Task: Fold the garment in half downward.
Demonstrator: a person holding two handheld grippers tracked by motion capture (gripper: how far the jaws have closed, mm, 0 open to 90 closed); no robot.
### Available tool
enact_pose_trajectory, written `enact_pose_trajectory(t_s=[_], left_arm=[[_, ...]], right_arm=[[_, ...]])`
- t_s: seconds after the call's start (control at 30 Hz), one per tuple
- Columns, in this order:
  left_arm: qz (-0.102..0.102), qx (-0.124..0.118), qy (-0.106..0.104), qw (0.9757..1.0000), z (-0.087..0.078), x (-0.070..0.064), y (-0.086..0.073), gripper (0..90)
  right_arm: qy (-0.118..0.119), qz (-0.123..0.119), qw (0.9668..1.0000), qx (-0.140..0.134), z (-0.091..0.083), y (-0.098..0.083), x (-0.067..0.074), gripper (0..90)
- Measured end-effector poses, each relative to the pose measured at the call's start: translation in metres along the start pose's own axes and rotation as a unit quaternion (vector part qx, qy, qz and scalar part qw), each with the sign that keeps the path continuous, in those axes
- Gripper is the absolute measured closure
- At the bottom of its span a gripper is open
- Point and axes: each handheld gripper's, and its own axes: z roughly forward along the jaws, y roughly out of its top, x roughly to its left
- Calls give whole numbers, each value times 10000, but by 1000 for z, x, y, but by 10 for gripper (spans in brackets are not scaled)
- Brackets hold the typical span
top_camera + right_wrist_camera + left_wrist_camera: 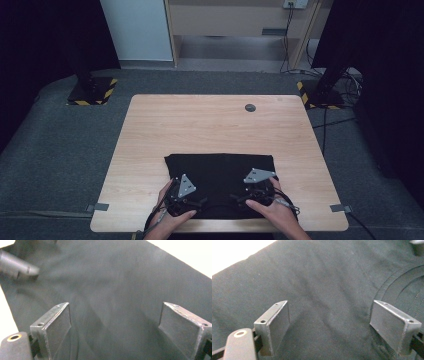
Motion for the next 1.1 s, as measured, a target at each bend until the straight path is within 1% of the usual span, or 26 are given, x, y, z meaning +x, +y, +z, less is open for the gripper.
enact_pose_trajectory(t_s=[0.07, 0.1, 0.17, 0.23, 0.37, 0.43, 0.47, 0.53, 0.6, 0.67, 0.7, 0.77, 0.87, 0.93, 1.0, 1.1], left_arm=[[11, 33, 3, 10000, 1, 0, -1, 147], [10, 41, -1, 10000, 2, 0, -2, 147], [-1, 58, -11, 10000, 3, 0, -3, 146], [-25, 56, -23, 10000, 3, 0, -3, 146], [-20, 48, -31, 10000, 3, 1, -5, 146], [-55, 46, -47, 10000, 3, 2, -5, 144], [-71, 45, -49, 10000, 3, 2, -5, 143], [-70, 44, -51, 10000, 3, 2, -5, 138], [-95, 40, -71, 9999, 3, 3, -6, 131], [-80, 47, -86, 9999, 2, 4, -5, 113], [-66, 33, -84, 9999, 1, 4, -5, 109], [-86, -10, -76, 9999, -2, 5, -4, 106], [-108, -30, -41, 9999, -4, 9, -4, 104], [-123, -23, -34, 9999, -4, 11, -4, 103], [-254, 11, -39, 9997, -3, 16, -4, 103], [-292, 58, -40, 9995, 0, 17, -6, 103]], right_arm=[[-116, -85, 9999, 35, 10, 13, 0, 106], [-158, -90, 9998, 44, 15, 18, 0, 106], [-82, -115, 9999, 52, 25, 29, 0, 102], [-10, -223, 9997, 31, 35, 38, 0, 90], [136, -347, 9993, 24, 54, 52, -1, 70], [155, -447, 9989, 68, 64, 57, -2, 64], [138, -440, 9989, 58, 68, 59, -4, 64], [189, -383, 9991, 68, 76, 62, -7, 60], [199, -358, 9990, 174, 84, 62, -11, 61], [288, -306, 9989, 227, 91, 61, -14, 52], [322, -319, 9986, 263, 95, 59, -16, 37], [419, -238, 9987, 163, 98, 57, -21, 13], [379, -196, 9991, 38, 101, 56, -25, 9], [366, -192, 9991, 40, 102, 57, -26, 8], [384, -201, 9991, 42, 105, 59, -29, 5], [388, -214, 9990, 42, 108, 62, -33, 5]])
